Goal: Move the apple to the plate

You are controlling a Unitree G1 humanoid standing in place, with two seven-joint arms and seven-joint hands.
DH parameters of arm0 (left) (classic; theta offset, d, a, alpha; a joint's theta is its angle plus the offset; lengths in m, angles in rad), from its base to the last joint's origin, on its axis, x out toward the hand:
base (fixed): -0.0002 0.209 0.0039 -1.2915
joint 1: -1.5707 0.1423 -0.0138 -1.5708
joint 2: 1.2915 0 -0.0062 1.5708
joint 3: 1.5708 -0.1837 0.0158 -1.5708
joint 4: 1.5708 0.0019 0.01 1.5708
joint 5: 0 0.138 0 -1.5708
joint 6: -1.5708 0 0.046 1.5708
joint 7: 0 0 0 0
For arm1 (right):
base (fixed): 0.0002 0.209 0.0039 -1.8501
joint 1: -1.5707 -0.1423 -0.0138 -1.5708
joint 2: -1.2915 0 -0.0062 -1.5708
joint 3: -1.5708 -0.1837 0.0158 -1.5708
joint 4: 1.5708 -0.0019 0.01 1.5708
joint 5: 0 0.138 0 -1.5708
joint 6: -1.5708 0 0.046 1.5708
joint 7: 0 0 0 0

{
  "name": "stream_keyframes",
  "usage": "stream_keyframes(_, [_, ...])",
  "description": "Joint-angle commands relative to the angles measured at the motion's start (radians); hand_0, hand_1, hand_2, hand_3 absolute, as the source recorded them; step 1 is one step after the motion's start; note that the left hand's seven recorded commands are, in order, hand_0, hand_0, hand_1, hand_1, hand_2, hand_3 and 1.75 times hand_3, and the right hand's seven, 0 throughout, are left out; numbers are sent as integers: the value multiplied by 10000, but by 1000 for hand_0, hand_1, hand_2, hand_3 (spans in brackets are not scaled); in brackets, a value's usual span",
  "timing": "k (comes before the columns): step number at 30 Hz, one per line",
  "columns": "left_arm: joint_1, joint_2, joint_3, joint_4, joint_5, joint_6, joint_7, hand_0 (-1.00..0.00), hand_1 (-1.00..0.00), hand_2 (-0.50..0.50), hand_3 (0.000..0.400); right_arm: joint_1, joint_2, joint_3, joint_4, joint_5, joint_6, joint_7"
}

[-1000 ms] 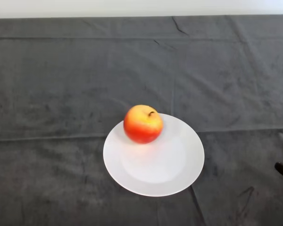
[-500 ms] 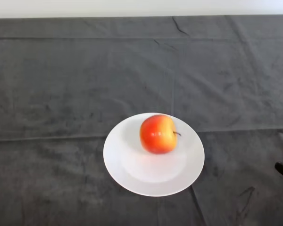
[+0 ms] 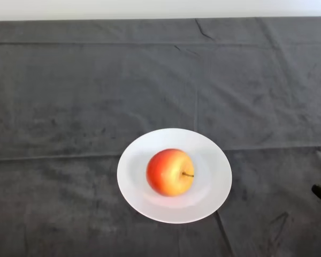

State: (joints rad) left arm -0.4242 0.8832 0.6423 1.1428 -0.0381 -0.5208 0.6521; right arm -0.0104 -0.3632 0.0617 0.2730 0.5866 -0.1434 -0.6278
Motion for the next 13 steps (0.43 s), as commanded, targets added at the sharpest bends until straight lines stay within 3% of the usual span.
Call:
stream_keyframes(1, [-615, 1059, -149, 301, -134, -232, 34, 0, 0, 0, 0, 247, 72, 155, 371, 354, 141, -33])
stream_keyframes(13, [-596, 1092, -218, 318, -218, -242, 32, 0, 0, 0, 0, 247, 71, 155, 371, 354, 141, -34])
